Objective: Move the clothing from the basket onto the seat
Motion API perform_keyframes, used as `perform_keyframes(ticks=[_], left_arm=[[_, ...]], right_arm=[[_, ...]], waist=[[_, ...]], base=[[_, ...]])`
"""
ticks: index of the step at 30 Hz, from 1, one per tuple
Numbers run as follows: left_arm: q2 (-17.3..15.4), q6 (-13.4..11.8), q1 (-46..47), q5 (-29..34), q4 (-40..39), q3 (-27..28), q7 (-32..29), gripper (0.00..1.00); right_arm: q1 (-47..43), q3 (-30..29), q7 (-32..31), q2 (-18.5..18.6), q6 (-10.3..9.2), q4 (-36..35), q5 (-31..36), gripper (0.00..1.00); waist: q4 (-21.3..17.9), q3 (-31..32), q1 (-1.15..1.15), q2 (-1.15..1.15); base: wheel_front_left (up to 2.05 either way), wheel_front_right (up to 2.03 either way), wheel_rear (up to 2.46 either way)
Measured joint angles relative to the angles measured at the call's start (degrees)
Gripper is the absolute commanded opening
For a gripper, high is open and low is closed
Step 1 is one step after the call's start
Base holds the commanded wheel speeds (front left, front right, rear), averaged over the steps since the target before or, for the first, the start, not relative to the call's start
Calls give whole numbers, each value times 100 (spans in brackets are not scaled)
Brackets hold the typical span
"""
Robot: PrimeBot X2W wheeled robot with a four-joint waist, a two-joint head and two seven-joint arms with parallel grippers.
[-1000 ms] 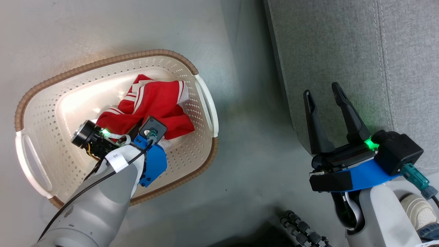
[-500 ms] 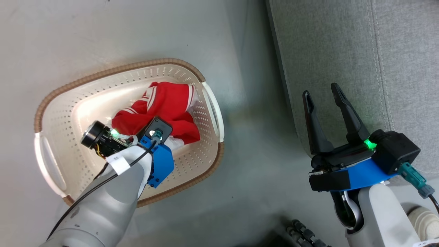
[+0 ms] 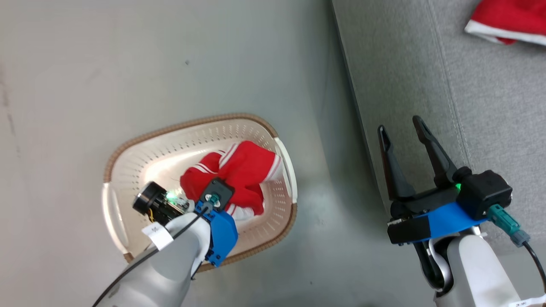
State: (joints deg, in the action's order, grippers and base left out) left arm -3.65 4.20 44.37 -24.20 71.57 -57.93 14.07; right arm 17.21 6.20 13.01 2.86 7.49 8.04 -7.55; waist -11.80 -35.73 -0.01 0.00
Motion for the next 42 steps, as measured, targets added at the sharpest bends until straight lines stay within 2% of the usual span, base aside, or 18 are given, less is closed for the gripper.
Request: perform_keyframes(ticks=[9, 14, 23, 34, 42], left_arm=[[44, 125, -399, -105, -354, -45, 80, 0], [40, 171, -587, -147, -868, 22, 92, 0], [-171, 81, -931, -77, -1835, 326, 92, 0], [-114, 189, -910, -201, -2191, 479, 86, 0], [34, 276, -461, -597, -2341, 394, -399, 0]], right_arm=[[-354, -146, -267, -1, 0, 30, 157, 100], [-552, -202, -374, 0, 0, 27, 199, 100], [-897, -269, -536, 0, 0, -21, 209, 100], [-1138, -268, -690, 0, 0, -58, 183, 100], [-1311, -225, -766, 0, 0, -13, 140, 100]], waist=[[289, 907, -1, 0], [460, 1469, -1, 0], [689, 2342, -1, 0], [929, 2971, 0, 0], [1112, 3311, 0, 0]], base=[[0, 0, 0], [0, 0, 0], [0, 0, 0], [0, 0, 0], [0, 0, 0]])
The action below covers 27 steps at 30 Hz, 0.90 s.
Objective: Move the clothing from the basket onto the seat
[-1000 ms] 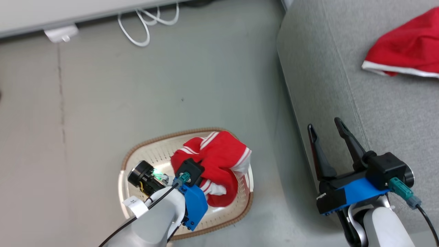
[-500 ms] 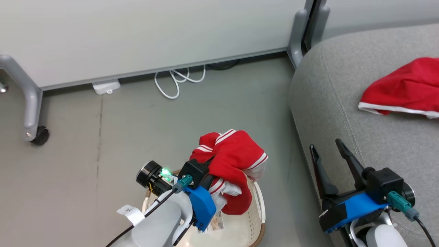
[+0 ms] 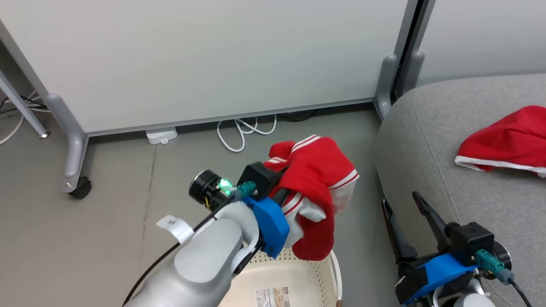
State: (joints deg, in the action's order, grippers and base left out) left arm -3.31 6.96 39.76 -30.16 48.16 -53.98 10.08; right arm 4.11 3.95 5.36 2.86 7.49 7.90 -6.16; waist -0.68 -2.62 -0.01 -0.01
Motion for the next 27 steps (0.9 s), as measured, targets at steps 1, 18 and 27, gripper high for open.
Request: perform_keyframes(ticks=[1, 18, 27], left_arm=[[10, 12, 45, -73, -56, -7, -52, 0], [40, -9, 528, -902, -784, -75, -566, 0], [41, -136, 574, -925, -853, -245, -594, 0]], right_arm=[[-10, 15, -8, 0, 0, 0, -5, 100], [-71, 249, -158, 0, 0, -4, -65, 100], [6, 448, -272, 0, 0, 2, -15, 100]], waist=[[19, 38, 0, 0], [36, 286, 1, 0], [37, 245, 1, 0]], base=[[0, 0, 0], [0, 0, 0], [0, 0, 0]])
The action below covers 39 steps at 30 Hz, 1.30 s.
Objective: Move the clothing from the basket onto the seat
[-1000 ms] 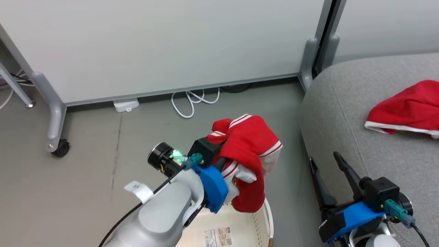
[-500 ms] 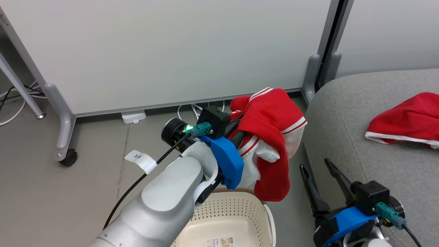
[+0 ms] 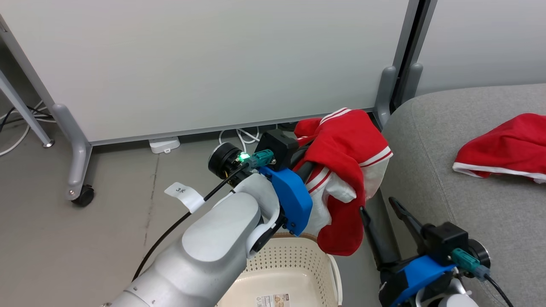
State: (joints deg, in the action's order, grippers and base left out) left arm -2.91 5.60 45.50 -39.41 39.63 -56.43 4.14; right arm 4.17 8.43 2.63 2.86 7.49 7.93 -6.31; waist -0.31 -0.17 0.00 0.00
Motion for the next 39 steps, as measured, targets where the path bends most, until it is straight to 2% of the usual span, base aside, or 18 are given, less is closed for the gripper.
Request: perform_keyframes(ticks=[10, 22, 23, 24, 39], left_arm=[[-1, -18, 43, -53, 13, -122, 7, 0], [0, -18, 63, -201, 22, -309, -30, 0], [-1, -18, 63, -218, 22, -319, -36, 0], [0, -18, 63, -237, 23, -330, -45, 0], [0, -55, 63, -357, 163, -360, 26, 0]], right_arm=[[608, 433, -285, 0, 0, 558, 73, 100], [1725, 1042, -302, 0, 0, 2078, -25, 100], [1764, 1089, -278, 0, 0, 2161, -57, 45], [1807, 1140, -248, -1, 0, 2245, -90, 2], [2070, 1249, 126, -1, 0, 2741, -378, 0]], waist=[[26, 6, 0, 0], [47, 28, 0, 0], [52, 30, 0, 0], [59, 32, 0, 0], [36, 85, 0, 0]], base=[[0, 0, 0], [0, 0, 0], [0, 0, 0], [0, 0, 0], [0, 0, 0]])
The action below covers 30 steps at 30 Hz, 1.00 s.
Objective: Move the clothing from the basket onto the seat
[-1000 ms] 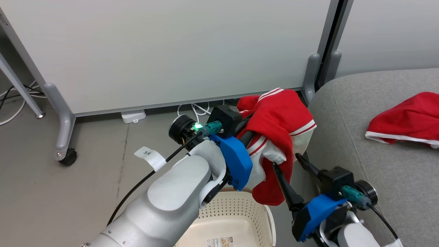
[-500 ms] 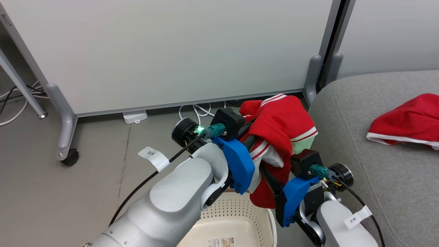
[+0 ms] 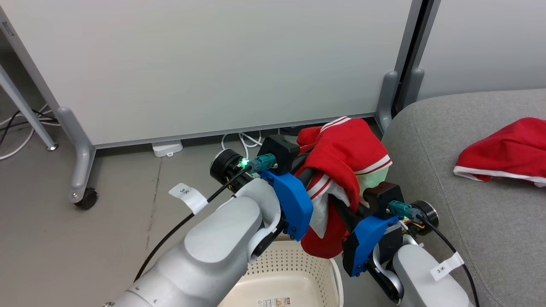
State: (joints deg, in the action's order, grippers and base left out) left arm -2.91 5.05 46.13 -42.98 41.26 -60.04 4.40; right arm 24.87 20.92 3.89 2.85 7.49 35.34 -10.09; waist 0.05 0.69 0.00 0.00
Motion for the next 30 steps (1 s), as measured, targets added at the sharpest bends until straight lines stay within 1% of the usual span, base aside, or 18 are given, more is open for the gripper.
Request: perform_keyframes(ticks=[2, 3, 4, 5, 7, 8, 9, 18, 22, 24, 30], left_arm=[[0, 0, 0, -32, 18, -5, 8, 0], [0, 0, 0, -32, 27, -11, 8, 8], [0, -1, 0, -33, 35, -15, 9, 31], [0, -2, 1, -36, 42, -18, 10, 43], [0, -3, 1, -38, 64, -22, 24, 55], [0, -5, 1, -40, 69, -23, 26, 86], [1, -19, 1, -42, 80, -23, 33, 100], [-1, -25, 2, -107, 160, -24, 114, 100], [-42, -98, -28, -149, 166, 52, 302, 100], [-114, -149, -121, -191, 137, 144, 526, 100], [-300, -203, -405, -244, -12, 274, 833, 100]], right_arm=[[25, -2, 23, 0, 0, 21, -9, 0], [27, -2, 31, 0, 0, 36, -10, 0], [28, -2, 42, 0, 0, 48, -14, 0], [30, -1, 47, 0, 0, 59, -20, 0], [48, 1, 56, 0, 0, 78, -25, 0], [55, 4, 70, 0, 0, 82, -34, 0], [58, 5, 71, 0, 0, 89, -53, 0], [69, -29, 123, 0, 0, 127, -76, 0], [79, -71, 159, 1, 0, 138, -107, 0], [79, -121, 180, 1, 0, 141, -107, 0], [77, -286, 236, 1, 0, 124, -67, 0]], waist=[[-8, 3, 0, 0], [-11, 4, 0, 0], [-14, 4, 0, 0], [-16, 5, 0, 0], [-17, 4, 0, 0], [-17, 4, 0, 0], [-17, 4, 0, 0], [-14, 3, 0, 0], [-14, 0, 0, 0], [-8, -5, 0, 0], [19, -21, 0, 0]], base=[[0, 0, 0], [0, 0, 0], [0, 0, 0], [0, 0, 0], [0, 0, 0], [0, 0, 0], [0, 0, 0], [0, 0, 0], [0, 0, 0], [0, 0, 0], [0, 0, 0]])
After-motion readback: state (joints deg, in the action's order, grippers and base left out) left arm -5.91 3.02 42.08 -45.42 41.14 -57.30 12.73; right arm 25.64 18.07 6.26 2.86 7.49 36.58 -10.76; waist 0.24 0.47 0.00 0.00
